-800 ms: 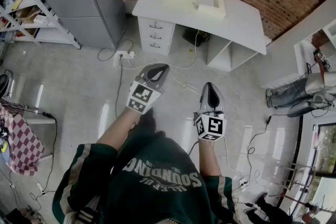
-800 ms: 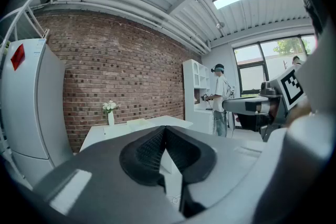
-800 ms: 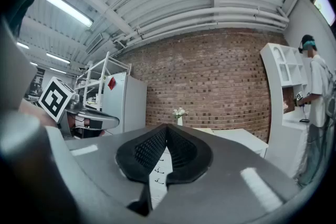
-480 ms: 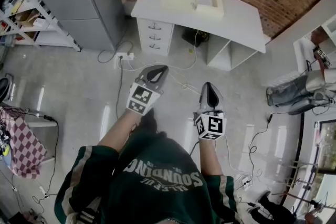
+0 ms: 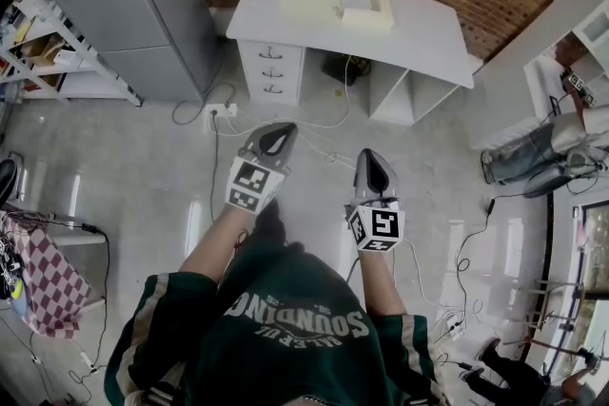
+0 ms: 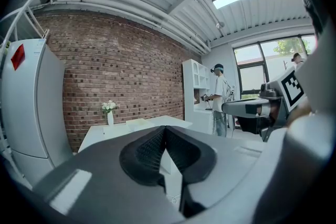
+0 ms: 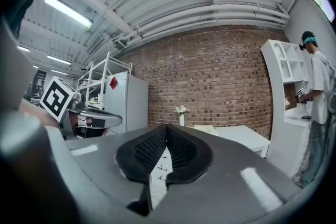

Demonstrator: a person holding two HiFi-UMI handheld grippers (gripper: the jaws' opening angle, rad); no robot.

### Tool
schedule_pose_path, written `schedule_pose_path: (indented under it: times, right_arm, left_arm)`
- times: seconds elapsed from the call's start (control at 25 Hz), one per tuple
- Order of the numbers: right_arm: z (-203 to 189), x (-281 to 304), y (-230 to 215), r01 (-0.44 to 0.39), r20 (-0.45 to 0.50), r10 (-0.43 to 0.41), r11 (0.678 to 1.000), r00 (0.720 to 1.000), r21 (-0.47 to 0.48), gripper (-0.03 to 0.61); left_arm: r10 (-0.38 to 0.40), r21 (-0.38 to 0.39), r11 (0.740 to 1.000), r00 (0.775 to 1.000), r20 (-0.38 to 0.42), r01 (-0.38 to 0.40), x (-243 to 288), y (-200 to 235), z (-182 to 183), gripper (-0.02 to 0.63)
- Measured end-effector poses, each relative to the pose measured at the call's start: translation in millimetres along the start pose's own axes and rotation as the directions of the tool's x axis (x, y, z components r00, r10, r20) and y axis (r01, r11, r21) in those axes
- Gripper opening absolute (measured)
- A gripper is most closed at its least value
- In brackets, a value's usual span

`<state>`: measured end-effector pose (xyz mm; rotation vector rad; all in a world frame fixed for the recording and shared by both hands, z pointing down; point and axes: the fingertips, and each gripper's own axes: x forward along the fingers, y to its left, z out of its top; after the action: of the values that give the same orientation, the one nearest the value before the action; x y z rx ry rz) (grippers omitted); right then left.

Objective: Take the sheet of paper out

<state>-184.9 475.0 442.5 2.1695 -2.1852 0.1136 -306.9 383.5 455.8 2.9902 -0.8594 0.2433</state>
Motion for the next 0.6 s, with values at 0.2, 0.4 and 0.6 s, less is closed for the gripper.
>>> schedule_pose_path:
  times: [0.2,0.4,0.6]
  right_arm:
    - [3.1,-6.7,-10.4,0.004,0.008,-0.004,1.000,1.000,0.009,-0.011]
    - [8.2,-2.0,-12.0,0.006,0.022,-0.007,1.000,1.000,0.025,-0.011]
    - [10.9,12.8,-11.5,-0.011,0.015,0.011,1.000,1.000,0.009,-0.011]
  left_arm:
    - [-0.007,0.005,1.000,1.000,0.006,0.007,8.2,-12.1,6.3,0.011]
    - [-0.014,0.013,1.000,1.000,0.018,0.014,17.2,-18.4,14.7,0.011]
    - [-0.028,0.010,1.000,0.999,0.019,0.028,33.2,-15.8,15.8,0.011]
